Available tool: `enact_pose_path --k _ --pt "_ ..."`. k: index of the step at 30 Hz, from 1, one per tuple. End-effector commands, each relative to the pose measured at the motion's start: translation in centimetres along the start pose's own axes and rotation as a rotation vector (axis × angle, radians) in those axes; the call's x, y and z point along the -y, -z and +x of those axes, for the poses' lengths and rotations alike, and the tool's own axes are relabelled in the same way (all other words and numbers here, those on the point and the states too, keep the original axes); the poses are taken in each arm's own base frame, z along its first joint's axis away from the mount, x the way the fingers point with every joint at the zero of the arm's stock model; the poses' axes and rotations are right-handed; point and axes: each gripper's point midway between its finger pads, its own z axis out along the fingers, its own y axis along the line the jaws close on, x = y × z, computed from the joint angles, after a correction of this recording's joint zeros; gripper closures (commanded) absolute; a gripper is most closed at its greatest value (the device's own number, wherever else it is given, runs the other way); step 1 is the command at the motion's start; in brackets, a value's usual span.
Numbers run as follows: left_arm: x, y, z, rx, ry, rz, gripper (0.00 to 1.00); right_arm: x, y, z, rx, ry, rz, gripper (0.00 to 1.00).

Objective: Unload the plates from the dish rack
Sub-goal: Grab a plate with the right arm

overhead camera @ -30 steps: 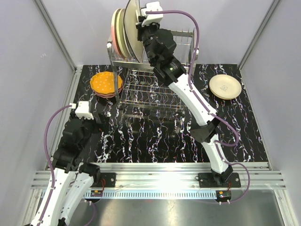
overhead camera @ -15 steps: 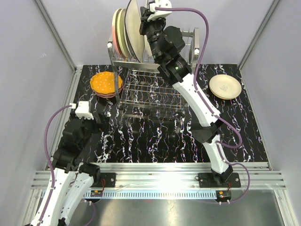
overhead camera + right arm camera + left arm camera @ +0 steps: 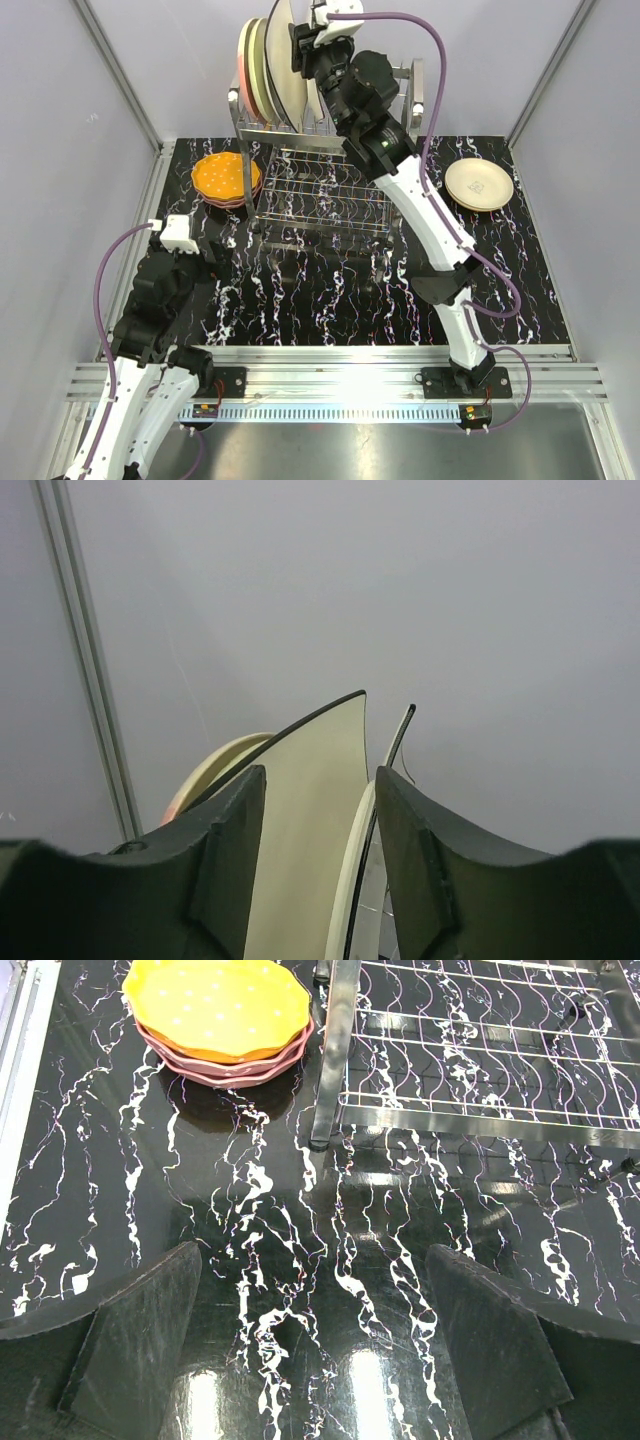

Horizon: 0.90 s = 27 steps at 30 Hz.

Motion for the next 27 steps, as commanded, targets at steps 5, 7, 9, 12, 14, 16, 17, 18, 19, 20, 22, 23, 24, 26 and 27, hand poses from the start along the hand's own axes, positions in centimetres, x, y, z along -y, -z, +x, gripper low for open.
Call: enact_pose_path --k 5,7,9,12,14,16,17,18,19,20,22,23,24,26,27 --pt "0.4 -0.2 -1.2 0.047 -0.014 0.025 0.01 1.6 2.5 -4.8 0.009 -0.073 -0.011 0.25" --pt "0.4 -0.1 -1.2 0.049 -0.013 0.025 0.01 1.5 2.7 -4.1 -0.02 -0.092 -0.006 0.17" --pt "0.4 -0.1 -1.2 0.053 -0.012 0.024 0.01 1.4 2.8 -2.4 -0.065 -0.088 -0.006 0.16" --pt "0.5 0.0 -1.3 0.056 -0.012 0.029 0.01 1.3 2.7 -0.3 -0.115 -0.093 -0.006 0.17" --pt "0.5 -0.1 -1.1 0.05 -0.012 0.028 0.01 1.5 2.6 1.0 -0.144 -0.106 -0.004 0.2" --pt "0.5 0.0 -1.3 0.054 -0.012 0.029 0.01 1.8 2.4 2.2 -0.167 -0.111 0.003 0.22" --pt "0.5 0.0 -1.3 0.056 -0.014 0.031 0.01 1.9 2.4 2.8 -0.18 -0.111 0.005 0.23" --pt "0.5 0.0 -1.3 0.059 -0.013 0.031 0.01 1.9 2.2 3.5 -0.191 -0.11 0.009 0.24" --pt "0.5 0.0 -1.3 0.056 -0.012 0.029 0.01 2.1 2.2 3.9 -0.197 -0.111 0.014 0.24" --pt "0.5 0.0 -1.3 0.057 -0.012 0.031 0.01 2.4 2.0 4.3 -0.201 -0.11 0.02 0.25" --pt "0.5 0.0 -1.3 0.056 -0.014 0.032 0.01 2.5 1.8 5.1 -0.212 -0.108 0.022 0.26" --pt "0.5 0.0 -1.3 0.057 -0.014 0.032 0.01 2.7 1.7 5.3 -0.212 -0.111 0.024 0.27" --pt "0.5 0.0 -1.3 0.054 -0.013 0.031 0.01 2.5 1.6 5.8 -0.222 -0.111 0.019 0.28" --pt "0.5 0.0 -1.3 0.054 -0.014 0.032 0.01 2.4 1.4 6.6 -0.232 -0.11 0.017 0.3" --pt "0.5 0.0 -1.3 0.056 -0.014 0.032 0.01 2.4 1.3 7.2 -0.239 -0.11 0.018 0.31"
